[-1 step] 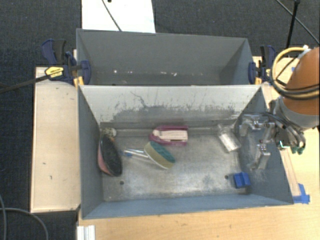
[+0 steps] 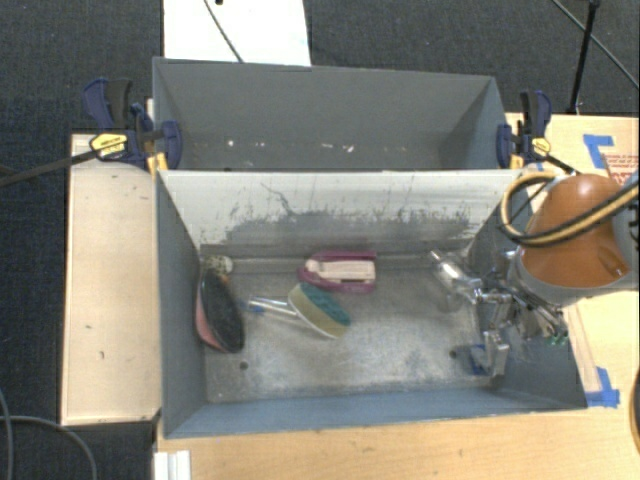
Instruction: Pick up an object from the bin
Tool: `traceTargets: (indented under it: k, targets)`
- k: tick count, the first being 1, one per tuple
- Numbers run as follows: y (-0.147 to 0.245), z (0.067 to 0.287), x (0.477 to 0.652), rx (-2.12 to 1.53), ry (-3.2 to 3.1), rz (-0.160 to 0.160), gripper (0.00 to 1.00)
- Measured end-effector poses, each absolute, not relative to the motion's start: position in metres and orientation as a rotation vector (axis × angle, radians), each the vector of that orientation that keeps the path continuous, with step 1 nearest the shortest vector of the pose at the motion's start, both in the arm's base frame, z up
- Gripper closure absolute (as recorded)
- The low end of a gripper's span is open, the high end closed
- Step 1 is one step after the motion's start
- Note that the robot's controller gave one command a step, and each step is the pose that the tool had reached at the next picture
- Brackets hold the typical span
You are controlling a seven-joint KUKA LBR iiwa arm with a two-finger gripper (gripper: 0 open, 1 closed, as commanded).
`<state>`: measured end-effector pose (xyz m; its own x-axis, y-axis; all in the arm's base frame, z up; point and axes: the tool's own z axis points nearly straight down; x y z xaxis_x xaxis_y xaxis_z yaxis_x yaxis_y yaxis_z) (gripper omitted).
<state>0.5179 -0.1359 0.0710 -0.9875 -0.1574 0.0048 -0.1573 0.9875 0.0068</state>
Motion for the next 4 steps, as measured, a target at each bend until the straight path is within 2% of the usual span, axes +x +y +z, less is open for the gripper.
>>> traceTargets:
  k: [1,2,3,4]
  targets:
    - [-0.143,0.08,0.495,0.364,-3.124,-0.012,0.0]
    - [-0.144,0.08,0.495,0.373,-3.126,-0.006,1.0]
    - [-0.152,0.174,0.498,0.815,-3.041,0.005,1.0]
    - [-0.152,0.173,0.498,0.812,-3.039,0.001,0.0]
